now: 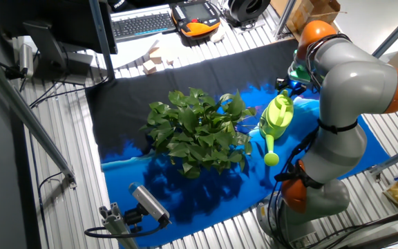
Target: Water the plant
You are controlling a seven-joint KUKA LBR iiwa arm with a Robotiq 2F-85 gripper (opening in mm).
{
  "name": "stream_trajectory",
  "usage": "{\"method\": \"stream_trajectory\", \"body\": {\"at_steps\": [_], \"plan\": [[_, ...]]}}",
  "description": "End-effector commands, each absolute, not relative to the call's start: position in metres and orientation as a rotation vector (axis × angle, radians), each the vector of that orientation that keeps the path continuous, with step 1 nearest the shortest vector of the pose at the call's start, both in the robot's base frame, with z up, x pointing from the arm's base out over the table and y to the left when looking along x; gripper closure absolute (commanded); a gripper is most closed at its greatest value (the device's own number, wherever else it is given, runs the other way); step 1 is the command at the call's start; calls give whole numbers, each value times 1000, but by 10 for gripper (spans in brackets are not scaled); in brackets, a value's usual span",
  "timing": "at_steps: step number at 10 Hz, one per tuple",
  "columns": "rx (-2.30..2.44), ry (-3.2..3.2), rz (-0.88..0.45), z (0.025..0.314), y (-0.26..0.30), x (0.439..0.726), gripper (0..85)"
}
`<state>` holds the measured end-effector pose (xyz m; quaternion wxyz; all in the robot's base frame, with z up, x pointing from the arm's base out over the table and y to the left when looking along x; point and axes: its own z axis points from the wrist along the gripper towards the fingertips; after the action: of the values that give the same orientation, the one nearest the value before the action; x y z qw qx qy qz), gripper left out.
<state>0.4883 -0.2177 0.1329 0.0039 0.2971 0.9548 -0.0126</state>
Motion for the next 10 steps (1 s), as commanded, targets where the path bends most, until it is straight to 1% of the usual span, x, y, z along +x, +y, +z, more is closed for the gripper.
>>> {"method": "stream_trajectory", "body": {"at_steps": [1,2,3,5,8,10], "plan": [[923,3005,-30,133,-218,488,340],[921,3016,-13,133,-218,488,340],[914,3024,-30,133,-218,488,340],[945,3029,-18,133,-218,488,340],[995,2999,-57,133,-218,488,340],[1013,2986,-50,129,-220,480,340]]}}
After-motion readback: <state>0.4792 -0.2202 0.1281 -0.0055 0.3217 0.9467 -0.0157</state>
